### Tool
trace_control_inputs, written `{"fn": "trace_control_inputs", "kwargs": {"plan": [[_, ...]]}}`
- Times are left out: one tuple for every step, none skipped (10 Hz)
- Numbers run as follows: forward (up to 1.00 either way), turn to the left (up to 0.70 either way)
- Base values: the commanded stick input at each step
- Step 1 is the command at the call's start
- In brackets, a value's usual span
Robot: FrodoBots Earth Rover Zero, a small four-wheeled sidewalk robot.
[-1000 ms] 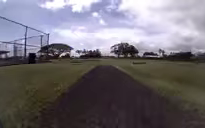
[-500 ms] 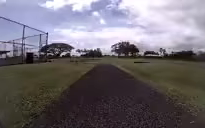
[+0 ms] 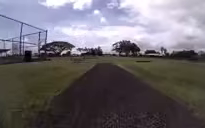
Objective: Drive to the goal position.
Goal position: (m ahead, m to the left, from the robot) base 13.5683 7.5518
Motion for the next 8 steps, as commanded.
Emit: {"fn": "trace_control_inputs", "kwargs": {"plan": [[0.70, 0.01], [0.70, 0.01], [0.70, 0.01], [0.70, 0.01], [0.70, 0.01], [0.70, 0.01], [0.70, 0.01], [0.70, 0.01]]}}
